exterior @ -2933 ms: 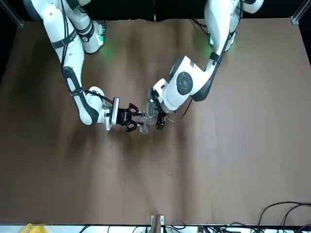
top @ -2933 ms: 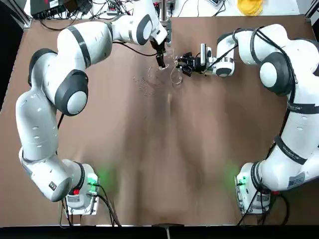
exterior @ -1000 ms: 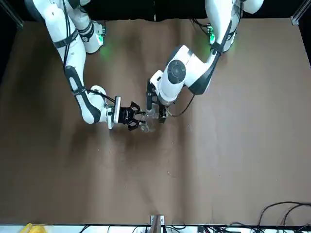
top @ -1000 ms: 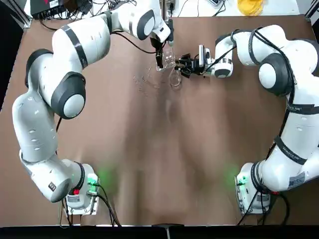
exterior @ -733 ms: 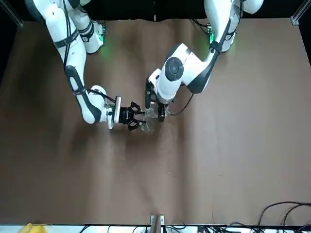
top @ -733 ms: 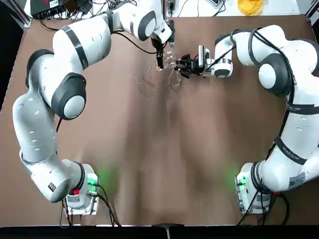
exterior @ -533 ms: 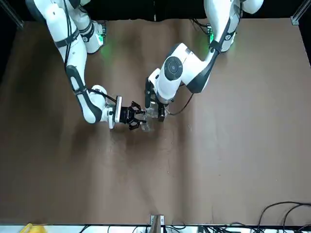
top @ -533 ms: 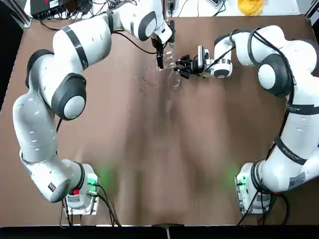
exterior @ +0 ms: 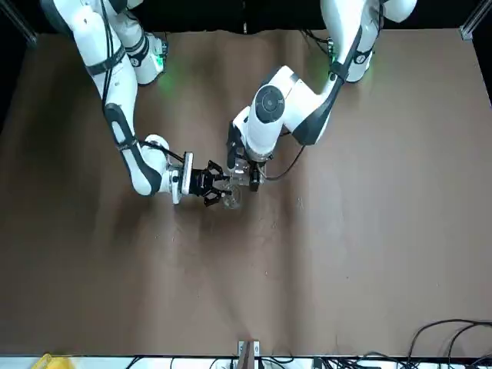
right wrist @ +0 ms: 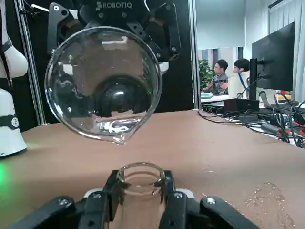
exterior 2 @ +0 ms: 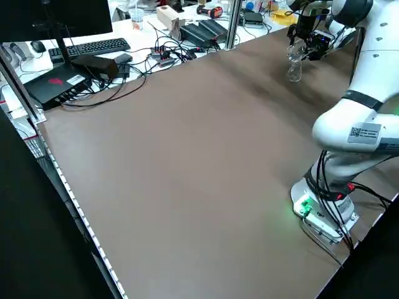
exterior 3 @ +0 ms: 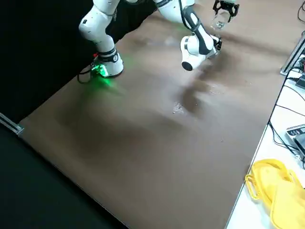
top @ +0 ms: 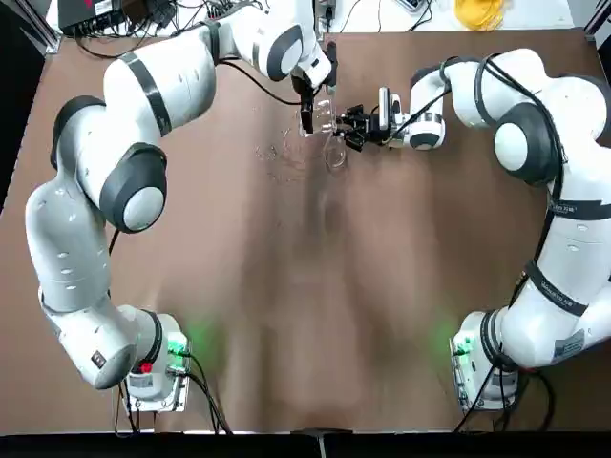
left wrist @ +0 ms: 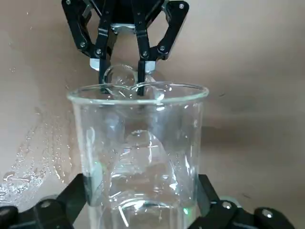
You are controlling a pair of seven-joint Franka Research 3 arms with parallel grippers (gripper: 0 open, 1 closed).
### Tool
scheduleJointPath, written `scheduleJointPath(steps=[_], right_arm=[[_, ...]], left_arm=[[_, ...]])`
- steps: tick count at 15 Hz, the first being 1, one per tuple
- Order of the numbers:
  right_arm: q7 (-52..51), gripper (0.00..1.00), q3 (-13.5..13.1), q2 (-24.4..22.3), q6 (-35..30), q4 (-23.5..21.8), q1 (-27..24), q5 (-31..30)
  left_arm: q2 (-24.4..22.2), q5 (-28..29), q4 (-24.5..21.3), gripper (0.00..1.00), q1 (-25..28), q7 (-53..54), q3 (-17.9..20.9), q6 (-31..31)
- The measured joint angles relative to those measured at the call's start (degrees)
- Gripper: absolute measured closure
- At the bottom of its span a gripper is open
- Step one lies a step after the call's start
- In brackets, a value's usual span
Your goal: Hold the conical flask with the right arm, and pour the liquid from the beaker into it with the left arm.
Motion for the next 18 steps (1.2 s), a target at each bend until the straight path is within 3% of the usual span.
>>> scheduleJointPath(steps=[4, 18], right_arm=[[0.0, 0.6, -0.1, 0.0, 0.0, -0.1, 0.0, 0.0], [0.0, 0.6, -0.1, 0.0, 0.0, -0.9, 0.0, 0.1]], left_arm=[[0.0, 0.0, 0.0, 0.04, -2.5, -0.2, 2.4, -0.2], [0.0, 2.2, 0.0, 0.04, -5.3, -3.6, 4.9, -0.4]])
